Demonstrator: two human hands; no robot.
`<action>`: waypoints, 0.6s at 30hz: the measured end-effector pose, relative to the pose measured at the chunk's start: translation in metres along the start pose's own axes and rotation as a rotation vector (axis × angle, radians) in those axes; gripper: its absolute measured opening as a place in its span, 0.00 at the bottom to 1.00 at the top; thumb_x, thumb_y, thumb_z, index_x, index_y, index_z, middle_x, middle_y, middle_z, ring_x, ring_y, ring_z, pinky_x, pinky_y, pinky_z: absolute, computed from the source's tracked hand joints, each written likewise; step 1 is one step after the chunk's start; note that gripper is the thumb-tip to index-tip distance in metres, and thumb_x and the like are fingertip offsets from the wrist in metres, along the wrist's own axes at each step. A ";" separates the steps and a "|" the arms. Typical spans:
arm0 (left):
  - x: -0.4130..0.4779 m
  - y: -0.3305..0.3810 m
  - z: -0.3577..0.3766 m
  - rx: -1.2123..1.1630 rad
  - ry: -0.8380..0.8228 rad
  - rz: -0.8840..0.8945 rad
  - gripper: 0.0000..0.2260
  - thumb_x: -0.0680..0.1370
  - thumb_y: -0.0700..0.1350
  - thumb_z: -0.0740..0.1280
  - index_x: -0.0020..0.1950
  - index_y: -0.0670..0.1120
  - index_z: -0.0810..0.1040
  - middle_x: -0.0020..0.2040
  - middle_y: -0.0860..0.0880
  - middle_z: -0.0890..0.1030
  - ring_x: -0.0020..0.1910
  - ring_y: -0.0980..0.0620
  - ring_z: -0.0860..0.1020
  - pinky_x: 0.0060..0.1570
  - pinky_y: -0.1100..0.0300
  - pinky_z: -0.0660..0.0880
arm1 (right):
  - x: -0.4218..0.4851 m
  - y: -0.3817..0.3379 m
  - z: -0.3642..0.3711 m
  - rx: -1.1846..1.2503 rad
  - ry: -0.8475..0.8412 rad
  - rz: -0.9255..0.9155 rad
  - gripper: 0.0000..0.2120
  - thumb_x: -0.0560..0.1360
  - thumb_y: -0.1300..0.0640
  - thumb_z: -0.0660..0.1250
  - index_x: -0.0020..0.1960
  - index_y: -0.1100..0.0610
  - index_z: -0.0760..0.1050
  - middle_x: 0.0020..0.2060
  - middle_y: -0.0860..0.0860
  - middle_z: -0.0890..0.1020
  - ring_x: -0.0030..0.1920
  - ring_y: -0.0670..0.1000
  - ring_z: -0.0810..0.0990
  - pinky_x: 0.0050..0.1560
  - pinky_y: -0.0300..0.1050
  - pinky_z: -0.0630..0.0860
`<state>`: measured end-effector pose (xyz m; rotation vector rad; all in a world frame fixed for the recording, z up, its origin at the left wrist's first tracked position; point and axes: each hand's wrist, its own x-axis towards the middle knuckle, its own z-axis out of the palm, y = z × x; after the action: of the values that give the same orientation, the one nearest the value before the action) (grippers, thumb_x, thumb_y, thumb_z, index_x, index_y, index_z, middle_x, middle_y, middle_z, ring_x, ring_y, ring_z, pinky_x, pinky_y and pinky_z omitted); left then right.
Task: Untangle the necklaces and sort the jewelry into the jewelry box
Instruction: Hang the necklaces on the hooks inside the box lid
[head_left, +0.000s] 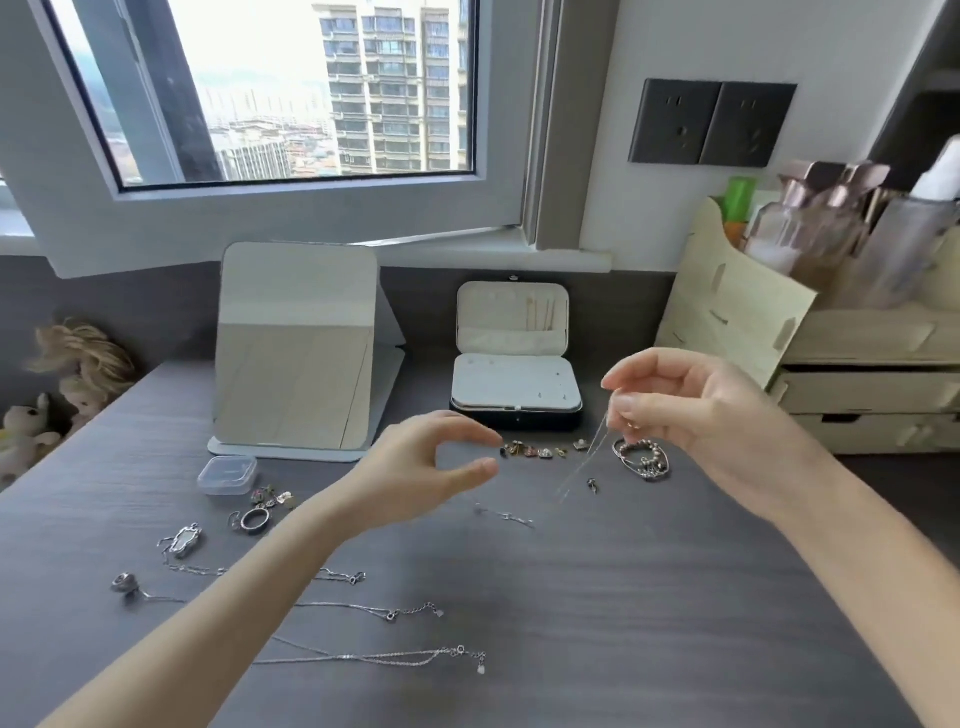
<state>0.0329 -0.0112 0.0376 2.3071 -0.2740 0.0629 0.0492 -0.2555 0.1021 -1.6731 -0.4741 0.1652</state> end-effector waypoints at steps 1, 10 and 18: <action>0.001 0.014 0.005 -0.089 0.000 0.041 0.10 0.73 0.57 0.68 0.53 0.60 0.79 0.54 0.64 0.79 0.56 0.68 0.74 0.57 0.68 0.69 | 0.001 -0.002 0.004 -0.069 -0.029 -0.002 0.06 0.72 0.70 0.66 0.45 0.61 0.78 0.32 0.54 0.81 0.33 0.49 0.76 0.36 0.37 0.75; 0.018 0.067 0.037 -0.708 -0.161 0.016 0.08 0.77 0.43 0.66 0.39 0.42 0.78 0.38 0.48 0.81 0.41 0.54 0.79 0.51 0.64 0.76 | 0.010 -0.016 0.007 -0.360 -0.054 -0.044 0.07 0.73 0.66 0.66 0.45 0.56 0.79 0.31 0.51 0.82 0.34 0.47 0.78 0.38 0.42 0.75; 0.027 0.037 0.057 -0.481 -0.055 -0.162 0.06 0.76 0.44 0.67 0.40 0.44 0.77 0.38 0.49 0.82 0.42 0.54 0.79 0.50 0.56 0.70 | 0.003 -0.035 -0.025 0.127 0.012 -0.139 0.06 0.65 0.66 0.66 0.39 0.59 0.79 0.27 0.53 0.76 0.29 0.48 0.74 0.30 0.38 0.72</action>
<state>0.0488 -0.0821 0.0284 1.8451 -0.1125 -0.1347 0.0535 -0.2738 0.1409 -1.5107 -0.5577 0.0815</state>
